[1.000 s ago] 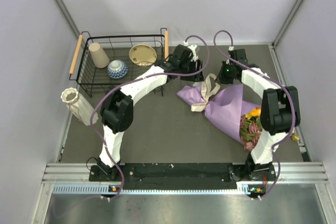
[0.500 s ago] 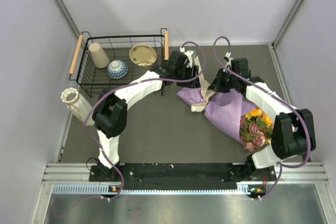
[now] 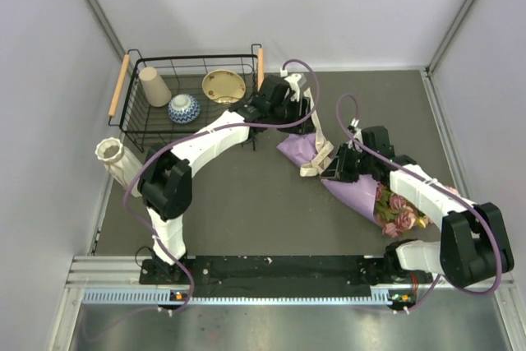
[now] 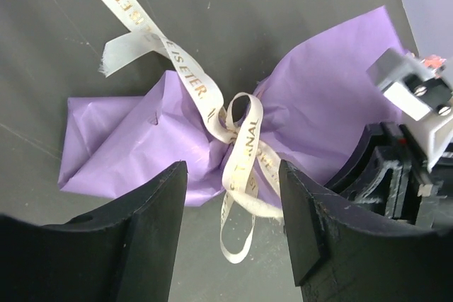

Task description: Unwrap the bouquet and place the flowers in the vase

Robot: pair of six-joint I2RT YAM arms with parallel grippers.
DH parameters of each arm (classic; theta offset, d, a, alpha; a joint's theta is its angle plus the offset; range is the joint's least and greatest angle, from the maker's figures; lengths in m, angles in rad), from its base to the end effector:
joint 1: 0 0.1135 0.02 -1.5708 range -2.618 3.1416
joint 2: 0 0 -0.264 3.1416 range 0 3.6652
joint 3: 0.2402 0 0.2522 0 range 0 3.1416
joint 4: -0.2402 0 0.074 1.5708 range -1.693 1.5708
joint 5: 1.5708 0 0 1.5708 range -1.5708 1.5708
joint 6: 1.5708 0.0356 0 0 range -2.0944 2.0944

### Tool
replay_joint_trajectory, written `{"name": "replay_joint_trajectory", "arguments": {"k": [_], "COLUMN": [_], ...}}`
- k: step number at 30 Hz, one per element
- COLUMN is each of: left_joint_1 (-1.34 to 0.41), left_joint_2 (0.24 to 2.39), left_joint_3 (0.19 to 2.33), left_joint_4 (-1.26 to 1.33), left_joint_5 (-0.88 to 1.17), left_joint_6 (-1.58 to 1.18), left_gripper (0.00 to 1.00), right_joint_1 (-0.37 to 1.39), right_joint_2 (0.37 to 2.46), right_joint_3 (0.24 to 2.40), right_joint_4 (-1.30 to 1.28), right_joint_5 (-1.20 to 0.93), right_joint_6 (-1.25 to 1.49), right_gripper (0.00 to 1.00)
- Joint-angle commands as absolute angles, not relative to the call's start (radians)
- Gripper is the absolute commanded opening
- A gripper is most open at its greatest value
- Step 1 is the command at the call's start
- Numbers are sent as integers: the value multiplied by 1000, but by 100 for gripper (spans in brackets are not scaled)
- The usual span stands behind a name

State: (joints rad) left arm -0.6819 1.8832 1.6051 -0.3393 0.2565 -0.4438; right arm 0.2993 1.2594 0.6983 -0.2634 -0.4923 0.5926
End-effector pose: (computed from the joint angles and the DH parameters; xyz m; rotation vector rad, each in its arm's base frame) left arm 0.3371 -0.2853 0.2924 0.4274 2.2767 -0.8890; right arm 0.2339 0.0898 0.2079 0.1219 2.5054 0.9874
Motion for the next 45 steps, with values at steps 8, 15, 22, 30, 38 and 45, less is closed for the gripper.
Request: {"name": "replay_joint_trajectory", "arguments": {"k": [8, 15, 22, 30, 38, 45], "left_joint_1": [-692, -719, -733, -736, -742, -739], "left_joint_2": [2092, 2190, 2240, 2286, 2272, 2109], "left_joint_3": [1865, 1966, 1986, 2014, 1991, 1787], "left_joint_4": [-416, -474, -494, -506, -505, -354], "left_joint_5": [281, 207, 155, 189, 178, 130], "left_joint_6": [-385, -344, -330, -351, -359, -360], "left_gripper": [55, 47, 45, 47, 19, 13], "right_joint_1": [319, 171, 135, 130, 133, 193], "right_joint_2": [1142, 1178, 1365, 1617, 1916, 2112], "right_joint_3": [741, 887, 1045, 1187, 1416, 1641], "right_joint_4": [-317, -351, -275, -218, -229, -345], "right_joint_5": [-511, -408, -387, -414, -385, -186], "right_joint_6": [568, 597, 617, 620, 552, 401], "right_gripper": [50, 61, 60, 60, 61, 59]}}
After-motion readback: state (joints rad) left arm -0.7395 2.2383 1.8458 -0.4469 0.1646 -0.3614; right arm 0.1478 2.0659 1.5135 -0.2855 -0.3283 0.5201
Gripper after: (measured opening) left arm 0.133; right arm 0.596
